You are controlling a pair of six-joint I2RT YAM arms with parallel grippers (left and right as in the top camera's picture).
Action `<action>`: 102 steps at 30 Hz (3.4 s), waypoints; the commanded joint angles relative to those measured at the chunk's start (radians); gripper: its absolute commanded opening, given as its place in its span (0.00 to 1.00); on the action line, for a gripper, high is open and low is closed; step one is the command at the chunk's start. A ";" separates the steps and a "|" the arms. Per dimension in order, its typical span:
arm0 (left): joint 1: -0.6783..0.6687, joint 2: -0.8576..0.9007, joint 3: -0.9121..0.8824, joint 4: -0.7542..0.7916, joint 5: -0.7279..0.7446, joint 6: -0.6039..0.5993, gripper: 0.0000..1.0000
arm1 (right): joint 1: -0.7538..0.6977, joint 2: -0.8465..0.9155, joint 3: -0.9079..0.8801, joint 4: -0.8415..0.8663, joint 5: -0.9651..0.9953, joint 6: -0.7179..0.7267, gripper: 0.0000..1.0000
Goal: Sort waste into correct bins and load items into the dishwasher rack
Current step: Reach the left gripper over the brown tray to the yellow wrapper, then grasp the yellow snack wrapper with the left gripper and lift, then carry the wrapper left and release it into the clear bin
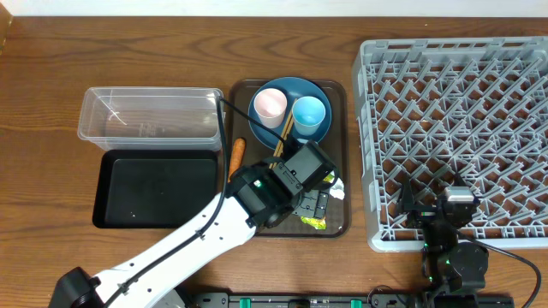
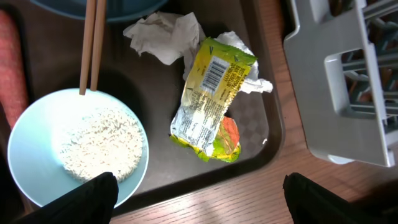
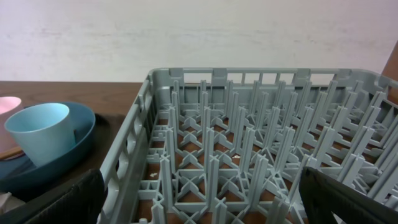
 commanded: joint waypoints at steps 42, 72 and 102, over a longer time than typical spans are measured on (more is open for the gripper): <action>-0.118 0.378 -0.011 0.229 -0.218 -0.127 0.55 | 0.009 -0.007 -0.003 -0.001 0.003 0.003 0.99; -0.085 0.288 -0.005 0.246 -0.245 -0.078 0.06 | 0.009 -0.007 -0.003 -0.001 0.003 0.003 0.99; 0.763 0.081 -0.005 0.344 -0.395 0.042 0.06 | 0.009 -0.007 -0.003 -0.001 0.003 0.003 0.99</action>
